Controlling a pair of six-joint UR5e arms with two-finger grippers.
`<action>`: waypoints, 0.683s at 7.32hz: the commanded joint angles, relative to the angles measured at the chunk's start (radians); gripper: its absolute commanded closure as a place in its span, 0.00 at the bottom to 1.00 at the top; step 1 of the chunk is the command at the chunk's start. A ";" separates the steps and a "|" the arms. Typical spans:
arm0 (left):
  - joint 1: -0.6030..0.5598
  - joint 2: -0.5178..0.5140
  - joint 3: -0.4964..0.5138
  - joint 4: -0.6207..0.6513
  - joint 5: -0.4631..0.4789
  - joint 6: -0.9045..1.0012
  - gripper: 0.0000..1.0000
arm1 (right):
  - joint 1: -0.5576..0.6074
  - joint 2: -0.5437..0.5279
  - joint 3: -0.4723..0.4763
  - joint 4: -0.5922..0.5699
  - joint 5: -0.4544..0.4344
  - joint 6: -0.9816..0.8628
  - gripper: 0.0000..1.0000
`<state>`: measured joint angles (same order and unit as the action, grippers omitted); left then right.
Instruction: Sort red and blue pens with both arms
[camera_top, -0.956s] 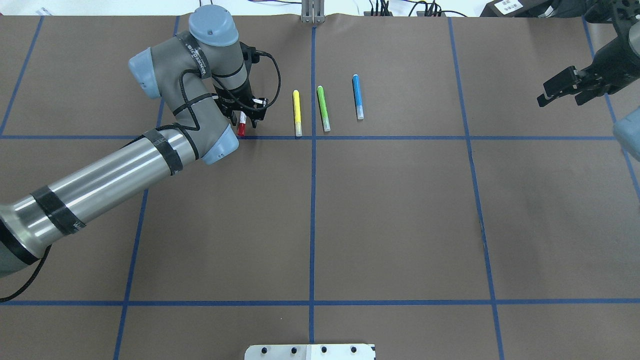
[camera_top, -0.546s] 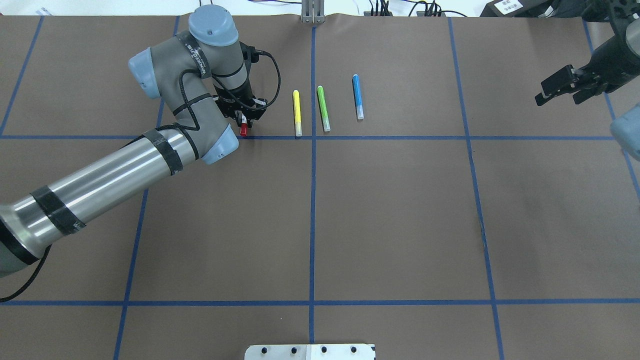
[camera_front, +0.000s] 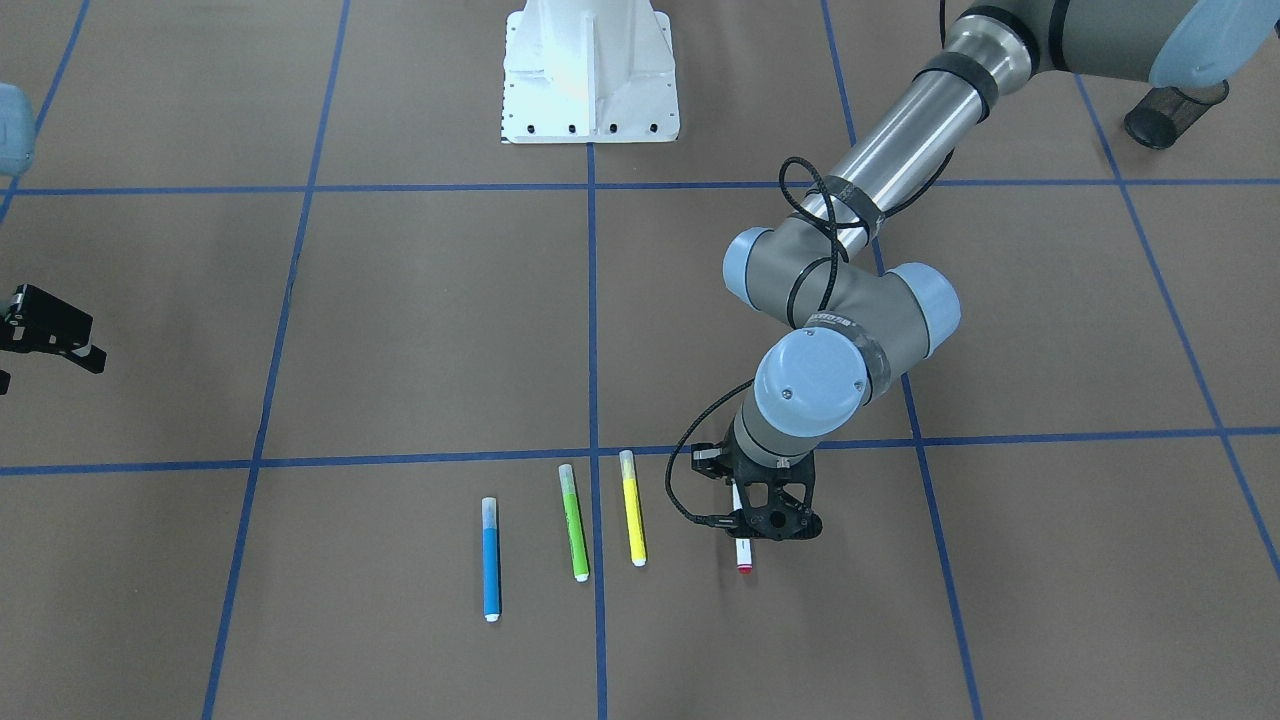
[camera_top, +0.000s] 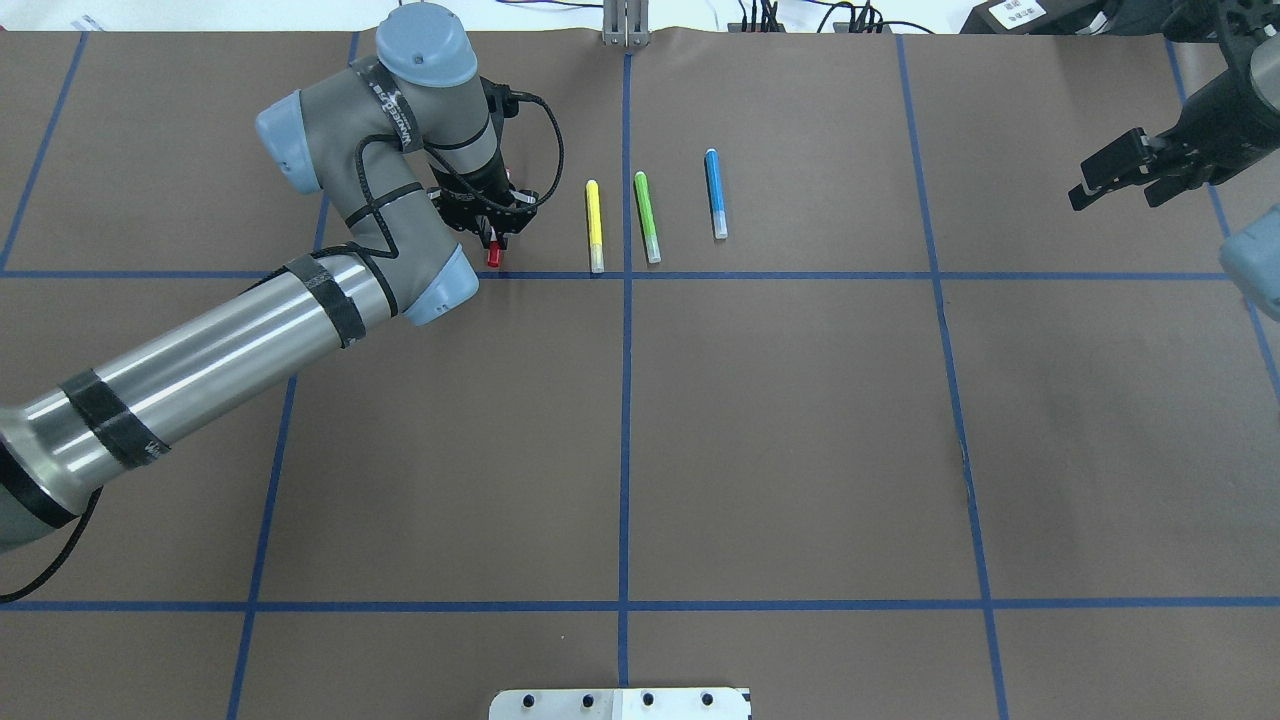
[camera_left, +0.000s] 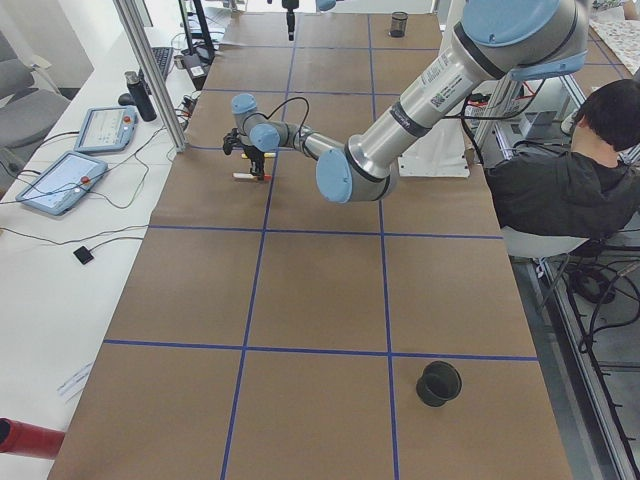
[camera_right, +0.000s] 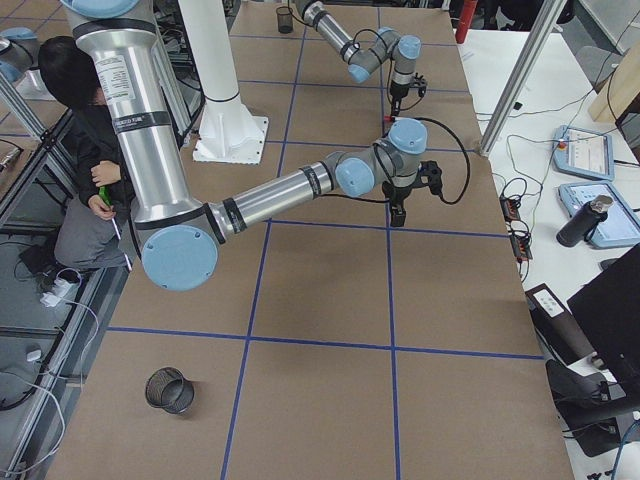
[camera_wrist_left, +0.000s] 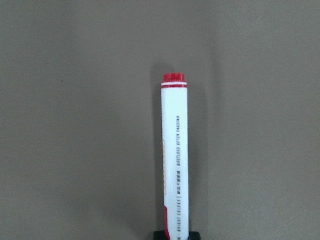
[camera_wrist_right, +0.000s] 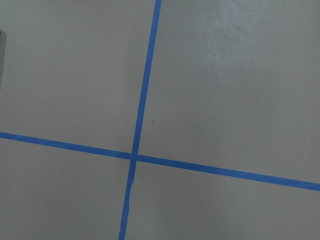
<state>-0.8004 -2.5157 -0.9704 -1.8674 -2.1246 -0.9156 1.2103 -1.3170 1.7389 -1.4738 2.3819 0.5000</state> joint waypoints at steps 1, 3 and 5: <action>-0.041 0.000 -0.043 0.022 -0.011 -0.034 1.00 | -0.030 0.077 -0.024 -0.011 -0.003 0.172 0.01; -0.124 0.062 -0.104 0.088 -0.075 -0.025 1.00 | -0.113 0.206 -0.135 -0.007 -0.012 0.244 0.00; -0.216 0.139 -0.146 0.082 -0.196 -0.017 1.00 | -0.193 0.406 -0.336 -0.008 -0.054 0.249 0.00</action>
<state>-0.9573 -2.4188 -1.0955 -1.7866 -2.2580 -0.9361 1.0705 -1.0283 1.5214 -1.4824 2.3602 0.7416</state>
